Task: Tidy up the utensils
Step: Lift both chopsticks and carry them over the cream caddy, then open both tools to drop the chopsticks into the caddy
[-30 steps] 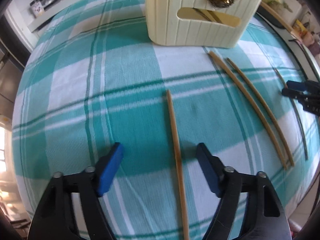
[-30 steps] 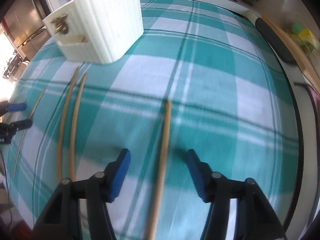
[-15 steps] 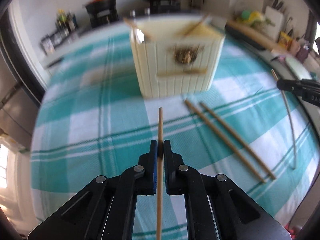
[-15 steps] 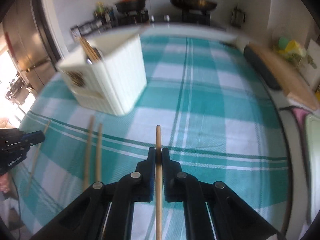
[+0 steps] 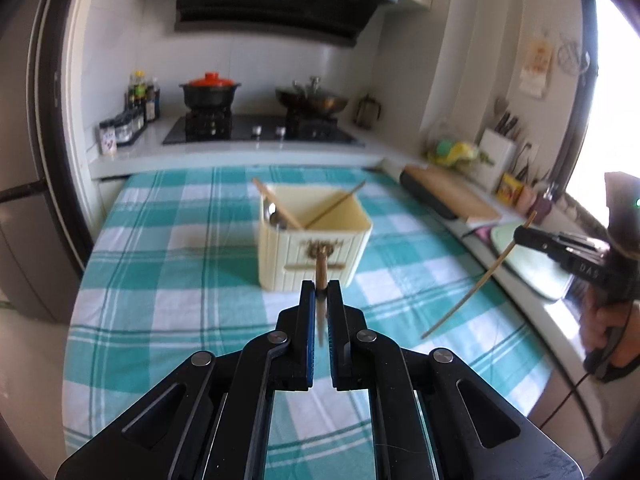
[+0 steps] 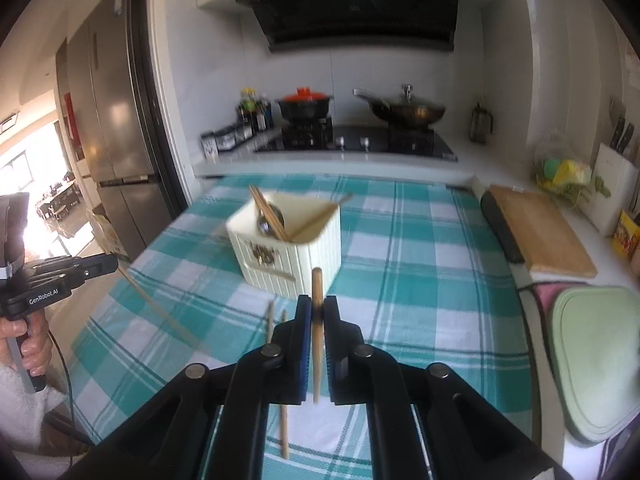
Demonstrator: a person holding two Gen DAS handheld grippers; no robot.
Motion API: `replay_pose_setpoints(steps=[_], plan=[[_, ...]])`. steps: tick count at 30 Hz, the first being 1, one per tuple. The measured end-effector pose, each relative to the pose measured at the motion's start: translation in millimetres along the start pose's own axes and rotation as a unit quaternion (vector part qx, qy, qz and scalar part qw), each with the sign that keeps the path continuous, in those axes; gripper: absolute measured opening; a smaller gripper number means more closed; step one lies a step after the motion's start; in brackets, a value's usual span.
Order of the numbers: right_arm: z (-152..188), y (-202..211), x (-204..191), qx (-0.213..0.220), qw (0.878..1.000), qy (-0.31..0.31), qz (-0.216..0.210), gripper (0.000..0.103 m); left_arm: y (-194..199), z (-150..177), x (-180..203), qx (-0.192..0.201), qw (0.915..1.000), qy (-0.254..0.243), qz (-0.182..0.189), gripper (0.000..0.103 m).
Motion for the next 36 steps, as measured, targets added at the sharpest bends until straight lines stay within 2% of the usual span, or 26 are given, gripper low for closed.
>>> replay_pose_setpoints(steps=[4,11,14,17,19,22,26,29,30,31,32,33,34,35,36], plan=[[-28,1,-1,0.030,0.999,0.010,0.013,0.006,7,-35,8,0.028,0.9996,-0.005,-0.001,0.004],[-114,-9,8,0.097,0.994,0.026,0.030,0.006,3,-111,31,0.102,0.9944,-0.024,-0.010,0.004],[-143,-19,8,0.129,0.991,0.030,0.033,0.006,-12,-137,39,0.133,0.9904,-0.031,-0.023,0.004],[-158,-44,4,0.136,0.989,0.042,0.035,0.006,-39,-151,39,0.148,0.9880,-0.027,-0.034,0.004],[-158,-65,1,0.130,0.989,0.055,0.038,0.006,-63,-155,35,0.143,0.9888,-0.019,-0.040,0.004],[-150,-110,-4,0.084,0.995,0.060,0.020,0.006,-103,-152,25,0.109,0.9930,-0.002,-0.046,0.004],[-136,-158,-7,0.022,0.998,0.061,-0.001,0.006,-157,-138,7,0.042,0.9972,0.016,-0.060,0.004],[-125,-195,-5,-0.017,0.999,0.047,-0.022,0.007,-189,-128,-6,-0.005,0.9966,0.030,-0.077,0.005],[-123,-202,-3,-0.021,0.999,0.038,-0.030,0.007,-198,-125,-11,-0.022,0.9952,0.037,-0.087,0.008],[-122,-206,-2,-0.017,0.999,0.029,-0.036,0.008,-203,-123,-15,-0.040,0.9939,0.045,-0.093,0.019],[-122,-206,-2,-0.014,0.999,0.023,-0.036,0.022,-203,-122,-16,-0.047,0.9933,0.049,-0.093,0.028],[-124,-203,1,-0.003,0.999,0.009,-0.031,0.033,-197,-122,-18,-0.047,0.9934,0.052,-0.091,0.044],[-126,-195,4,0.015,1.000,-0.003,-0.027,0.050,-188,-123,-17,-0.038,0.9942,0.049,-0.088,0.059],[-127,-186,6,0.033,0.999,-0.012,-0.022,0.054,-176,-124,-15,-0.027,0.9949,0.042,-0.088,0.066],[-129,-172,8,0.051,0.998,-0.018,-0.015,0.054,-161,-124,-12,-0.015,0.9955,0.030,-0.088,0.080]])
Point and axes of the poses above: each gripper's, at about its wrist camera, not at the fingertips, and y roughly against the way its jaws point, x to its right, z to its underside, the point moved 1 cm from there along -y, roughly the way its jaws point, and after that the axes turned 13 degrees about y, right-handed, at the moved point
